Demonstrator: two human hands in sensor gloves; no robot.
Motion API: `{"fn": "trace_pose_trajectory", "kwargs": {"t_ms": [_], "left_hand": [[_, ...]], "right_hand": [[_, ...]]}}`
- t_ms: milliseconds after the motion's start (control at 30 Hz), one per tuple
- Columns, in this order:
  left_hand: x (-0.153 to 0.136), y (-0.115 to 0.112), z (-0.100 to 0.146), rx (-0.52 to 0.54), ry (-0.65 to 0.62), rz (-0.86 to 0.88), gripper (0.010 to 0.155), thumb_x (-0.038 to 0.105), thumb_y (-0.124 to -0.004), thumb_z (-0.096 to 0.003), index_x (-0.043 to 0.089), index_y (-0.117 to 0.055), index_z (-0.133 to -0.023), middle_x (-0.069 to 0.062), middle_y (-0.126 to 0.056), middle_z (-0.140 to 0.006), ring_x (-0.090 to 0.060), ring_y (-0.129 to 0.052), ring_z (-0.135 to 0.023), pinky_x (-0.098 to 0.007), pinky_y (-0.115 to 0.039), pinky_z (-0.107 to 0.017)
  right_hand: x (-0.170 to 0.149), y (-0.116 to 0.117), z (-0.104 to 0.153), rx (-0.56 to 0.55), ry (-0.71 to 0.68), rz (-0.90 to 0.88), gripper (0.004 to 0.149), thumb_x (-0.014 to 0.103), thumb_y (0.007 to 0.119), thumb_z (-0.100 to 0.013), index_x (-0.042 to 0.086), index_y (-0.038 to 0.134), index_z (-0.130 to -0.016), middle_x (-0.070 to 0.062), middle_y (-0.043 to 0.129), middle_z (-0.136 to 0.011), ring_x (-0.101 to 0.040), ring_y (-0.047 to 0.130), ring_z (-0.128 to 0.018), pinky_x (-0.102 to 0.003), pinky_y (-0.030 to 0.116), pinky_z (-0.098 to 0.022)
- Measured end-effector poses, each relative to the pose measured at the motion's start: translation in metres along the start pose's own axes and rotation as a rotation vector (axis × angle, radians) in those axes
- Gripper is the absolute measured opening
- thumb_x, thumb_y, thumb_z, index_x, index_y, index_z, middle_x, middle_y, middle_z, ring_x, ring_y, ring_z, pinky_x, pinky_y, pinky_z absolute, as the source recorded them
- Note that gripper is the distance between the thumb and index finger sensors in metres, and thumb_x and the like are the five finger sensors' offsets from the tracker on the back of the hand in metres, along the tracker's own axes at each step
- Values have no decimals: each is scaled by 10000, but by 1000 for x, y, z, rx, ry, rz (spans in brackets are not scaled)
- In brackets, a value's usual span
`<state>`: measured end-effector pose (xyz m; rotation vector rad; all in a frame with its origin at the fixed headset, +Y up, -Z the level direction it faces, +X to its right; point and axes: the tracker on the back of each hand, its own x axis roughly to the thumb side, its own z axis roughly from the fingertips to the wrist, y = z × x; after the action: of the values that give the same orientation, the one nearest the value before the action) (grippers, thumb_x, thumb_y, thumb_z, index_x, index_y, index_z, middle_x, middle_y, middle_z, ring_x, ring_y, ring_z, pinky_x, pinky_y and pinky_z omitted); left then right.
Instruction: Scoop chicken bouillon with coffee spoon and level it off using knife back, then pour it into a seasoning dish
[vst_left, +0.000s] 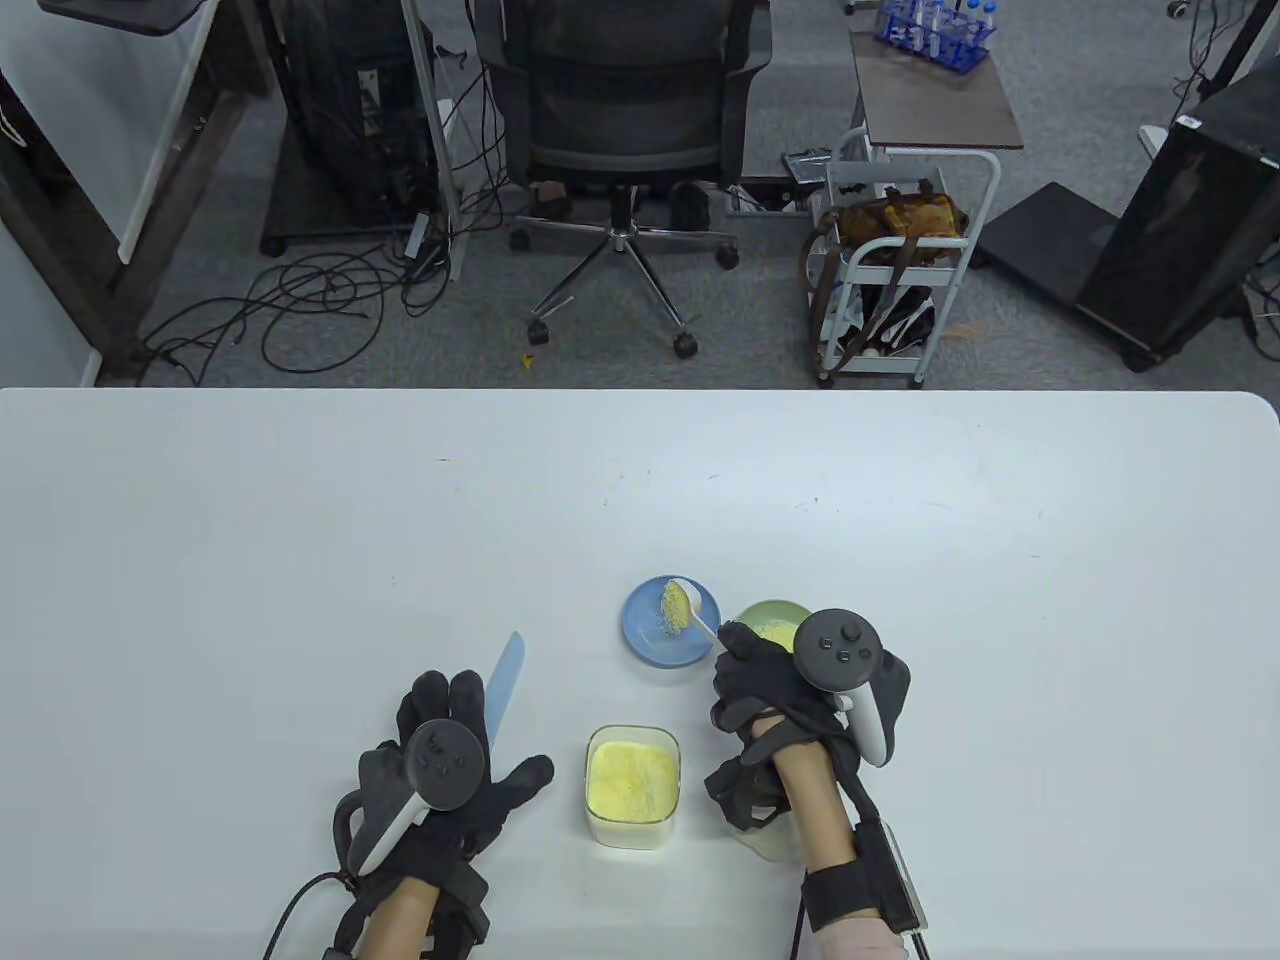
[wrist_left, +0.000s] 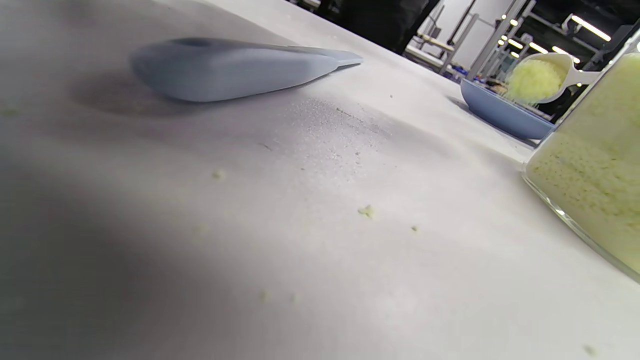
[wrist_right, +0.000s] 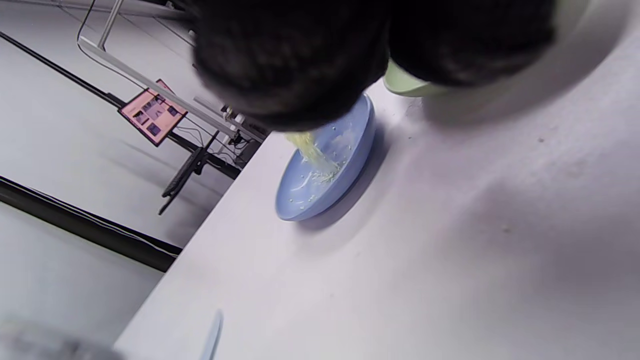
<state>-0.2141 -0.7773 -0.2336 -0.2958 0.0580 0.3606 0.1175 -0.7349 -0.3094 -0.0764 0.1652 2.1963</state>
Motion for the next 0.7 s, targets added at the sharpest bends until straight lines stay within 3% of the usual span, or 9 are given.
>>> {"fn": "trace_pose_trajectory", "kwargs": {"t_ms": [167,400,500,700], "left_hand": [[1,0,0,-9,-7,4,1083,840,-531,-334,313,112,-1027,-110,135,-1131,-394,-27,-1138,-698,-194,-757],[2,-2,0,-22,-16,-1,1082,839,-531,-337,309,113,-1027,-114,132,-1132,-393,-23,-1137,-699,-192,-755],[2,-2,0,-17,-8,-20,1084,840,-531,-333,303,98,-1034,-121,110,-1139,-398,-44,-1138,-698,-205,-755],[2,-1,0,13,2,9,1077,832,-534,-339,291,70,-1048,-137,61,-1152,-403,-94,-1140,-688,-236,-757]], "right_hand": [[2,5,3,4,-19,61,494,128,700,-464,79,571,-938,-319,605,-781,-205,852,-461,-507,707,-438],[8,-7,14,-54,-75,-5,497,136,698,-458,62,571,-933,-318,618,-769,-200,860,-447,-499,719,-420],[6,-25,23,-32,-92,-28,484,150,720,-461,47,604,-919,-311,677,-730,-184,887,-391,-488,752,-377],[-28,-63,55,30,-86,-117,439,170,754,-448,-64,703,-816,-284,842,-499,-88,905,-125,-415,828,-167]]}}
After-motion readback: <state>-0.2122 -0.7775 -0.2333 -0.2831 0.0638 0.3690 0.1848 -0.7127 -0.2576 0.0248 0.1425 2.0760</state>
